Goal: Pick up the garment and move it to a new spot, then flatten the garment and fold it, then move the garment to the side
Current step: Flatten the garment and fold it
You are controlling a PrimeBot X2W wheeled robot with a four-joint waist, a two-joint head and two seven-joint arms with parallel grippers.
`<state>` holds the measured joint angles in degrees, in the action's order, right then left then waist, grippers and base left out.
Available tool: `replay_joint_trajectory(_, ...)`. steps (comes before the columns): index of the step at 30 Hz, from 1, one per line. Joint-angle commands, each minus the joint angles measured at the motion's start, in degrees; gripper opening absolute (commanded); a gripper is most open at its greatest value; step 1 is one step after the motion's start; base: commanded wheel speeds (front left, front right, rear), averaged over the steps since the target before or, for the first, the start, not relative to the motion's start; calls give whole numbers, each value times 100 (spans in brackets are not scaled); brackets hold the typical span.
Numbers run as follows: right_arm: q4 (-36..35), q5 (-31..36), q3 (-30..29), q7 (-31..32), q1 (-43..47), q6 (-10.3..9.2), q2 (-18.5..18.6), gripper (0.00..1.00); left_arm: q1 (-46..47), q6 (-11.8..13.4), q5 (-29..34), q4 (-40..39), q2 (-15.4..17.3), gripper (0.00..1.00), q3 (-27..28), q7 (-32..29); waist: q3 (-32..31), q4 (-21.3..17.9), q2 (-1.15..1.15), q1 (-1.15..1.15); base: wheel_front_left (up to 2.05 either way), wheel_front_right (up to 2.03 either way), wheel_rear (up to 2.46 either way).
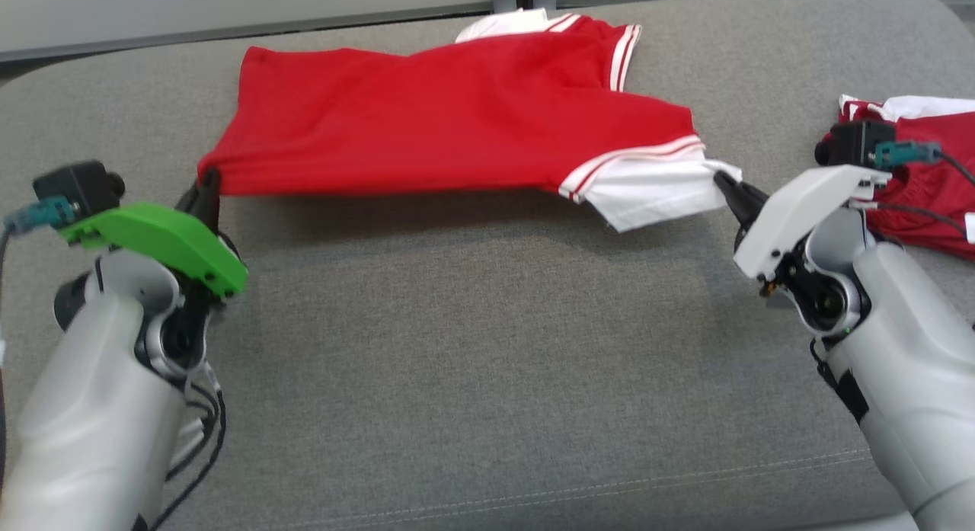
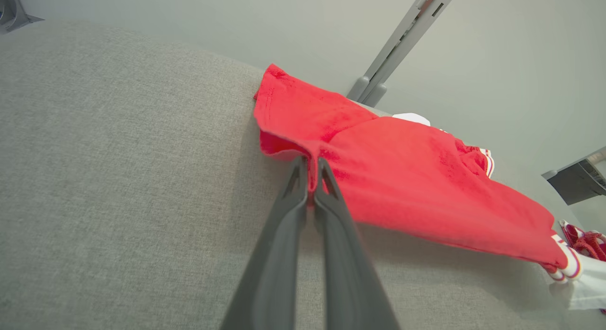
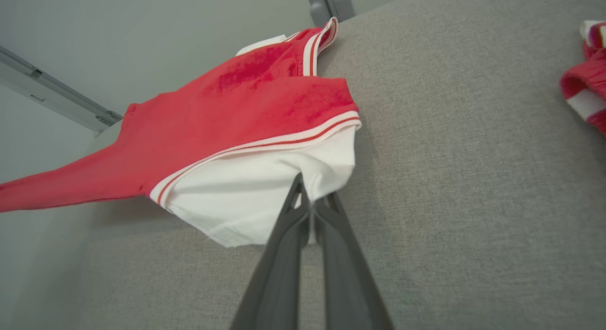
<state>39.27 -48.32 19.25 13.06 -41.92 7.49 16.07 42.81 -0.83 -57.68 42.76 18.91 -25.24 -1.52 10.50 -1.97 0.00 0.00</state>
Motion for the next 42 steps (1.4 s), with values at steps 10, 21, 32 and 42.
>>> replay_joint_trajectory(10,-1491,-127,-438,-322,2003,0,96,0,-2457,837,-104,-2086,349,0,92,427,-360,114,0,0,0,0,0)
replay_joint_trajectory(21,-2739,312,-1101,-72,3660,0,-176,0,-3491,1210,121,-2668,250,0,-25,967,-395,201,0,0,0,0,0)
replay_joint_trajectory(32,-3938,509,-1798,577,4796,0,-649,0,-3802,1193,199,-2736,345,0,-139,1041,-503,202,0,0,0,0,0)
replay_joint_trajectory(42,-4325,698,-2208,1398,5238,0,-999,0,-4286,1316,181,-3115,648,0,-213,824,-603,154,0,0,0,0,0)
